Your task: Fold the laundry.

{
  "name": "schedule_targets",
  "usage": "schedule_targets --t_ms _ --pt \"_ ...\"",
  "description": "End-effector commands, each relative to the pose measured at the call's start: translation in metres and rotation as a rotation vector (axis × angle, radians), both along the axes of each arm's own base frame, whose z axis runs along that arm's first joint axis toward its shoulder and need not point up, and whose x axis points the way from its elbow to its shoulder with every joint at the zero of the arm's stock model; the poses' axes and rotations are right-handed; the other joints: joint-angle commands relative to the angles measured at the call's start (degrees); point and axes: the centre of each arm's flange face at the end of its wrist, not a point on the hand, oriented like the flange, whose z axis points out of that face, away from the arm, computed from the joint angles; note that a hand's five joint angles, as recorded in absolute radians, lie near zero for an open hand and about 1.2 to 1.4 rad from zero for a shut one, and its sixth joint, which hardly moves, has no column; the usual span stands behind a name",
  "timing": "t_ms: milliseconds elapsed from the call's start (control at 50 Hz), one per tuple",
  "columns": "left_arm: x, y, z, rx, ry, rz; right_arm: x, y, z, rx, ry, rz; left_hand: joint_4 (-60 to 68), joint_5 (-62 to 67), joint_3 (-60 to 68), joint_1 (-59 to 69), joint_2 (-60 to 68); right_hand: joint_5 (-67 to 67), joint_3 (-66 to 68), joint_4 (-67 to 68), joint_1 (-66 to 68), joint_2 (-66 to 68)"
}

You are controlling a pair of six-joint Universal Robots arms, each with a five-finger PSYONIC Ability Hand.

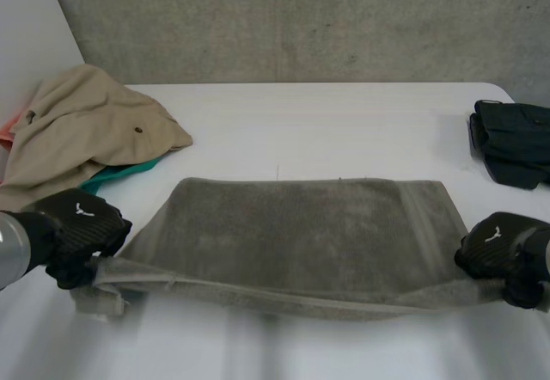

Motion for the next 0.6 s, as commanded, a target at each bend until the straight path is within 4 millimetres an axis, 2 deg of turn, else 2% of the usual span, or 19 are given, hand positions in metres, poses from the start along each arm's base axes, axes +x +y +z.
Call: schedule_targets --t_ms 20,100,120,180,200,260,280,340,360,380,440,500,560,600 --pt "-0.013 -0.050 -0.030 -0.013 -0.028 -0.042 0.011 -0.033 -0.026 0.005 -0.016 -0.029 11.3 13.3 12.0 14.1 11.4 13.6 11.8 11.5 15.5 12.2" --pt "-0.038 -0.076 -0.025 -0.089 -0.043 -0.083 0.031 -0.069 -0.011 -0.131 -0.104 -0.085 11.3 13.3 12.0 14.1 11.4 13.6 11.8 11.5 15.5 12.2" --pt "-0.047 -0.091 -0.013 -0.160 -0.034 -0.088 0.039 -0.086 0.004 -0.220 -0.160 -0.114 11.3 13.3 12.0 14.1 11.4 13.6 11.8 11.5 15.5 12.2" --pt "-0.058 -0.115 0.018 -0.314 0.013 -0.071 0.050 -0.113 0.038 -0.390 -0.282 -0.155 11.3 13.3 12.0 14.1 11.4 13.6 11.8 11.5 15.5 12.2" --pt "-0.064 -0.127 0.047 -0.437 0.068 -0.048 0.054 -0.129 0.064 -0.511 -0.377 -0.178 11.3 13.3 12.0 14.1 11.4 13.6 11.8 11.5 15.5 12.2" --pt "-0.070 -0.140 0.093 -0.633 0.170 0.002 0.058 -0.146 0.104 -0.694 -0.523 -0.192 11.3 13.3 12.0 14.1 11.4 13.6 11.8 11.5 15.5 12.2" --pt "-0.070 -0.146 0.120 -0.749 0.251 0.042 0.059 -0.153 0.129 -0.805 -0.615 -0.190 11.3 13.3 12.0 14.1 11.4 13.6 11.8 11.5 15.5 12.2" --pt "-0.067 -0.150 0.158 -0.912 0.382 0.095 0.058 -0.160 0.163 -0.969 -0.741 -0.176 11.3 13.3 12.0 14.1 11.4 13.6 11.8 11.5 15.5 12.2" --pt "-0.065 -0.150 0.178 -0.999 0.468 0.115 0.057 -0.160 0.181 -1.052 -0.806 -0.162 11.3 13.3 12.0 14.1 11.4 13.6 11.8 11.5 15.5 12.2" --pt "-0.063 -0.150 0.186 -1.033 0.507 0.123 0.057 -0.159 0.188 -1.088 -0.835 -0.153 11.3 13.3 12.0 14.1 11.4 13.6 11.8 11.5 15.5 12.2" --pt "-0.060 -0.152 0.202 -1.110 0.608 0.120 0.053 -0.161 0.203 -1.185 -0.895 -0.131 11.3 13.3 12.0 14.1 11.4 13.6 11.8 11.5 15.5 12.2" --pt "-0.056 -0.156 0.193 -1.065 0.627 0.128 0.054 -0.160 0.199 -1.179 -0.900 -0.126 11.3 13.3 12.0 14.1 11.4 13.6 11.8 11.5 15.5 12.2" --pt "-0.054 -0.160 0.171 -0.955 0.624 0.129 0.059 -0.161 0.183 -1.121 -0.886 -0.119 11.3 13.3 12.0 14.1 11.4 13.6 11.8 11.5 15.5 12.2" --pt "-0.054 -0.162 0.150 -0.869 0.614 0.132 0.063 -0.160 0.163 -1.046 -0.860 -0.119 11.3 13.3 12.0 14.1 11.4 13.6 11.8 11.5 15.5 12.2"
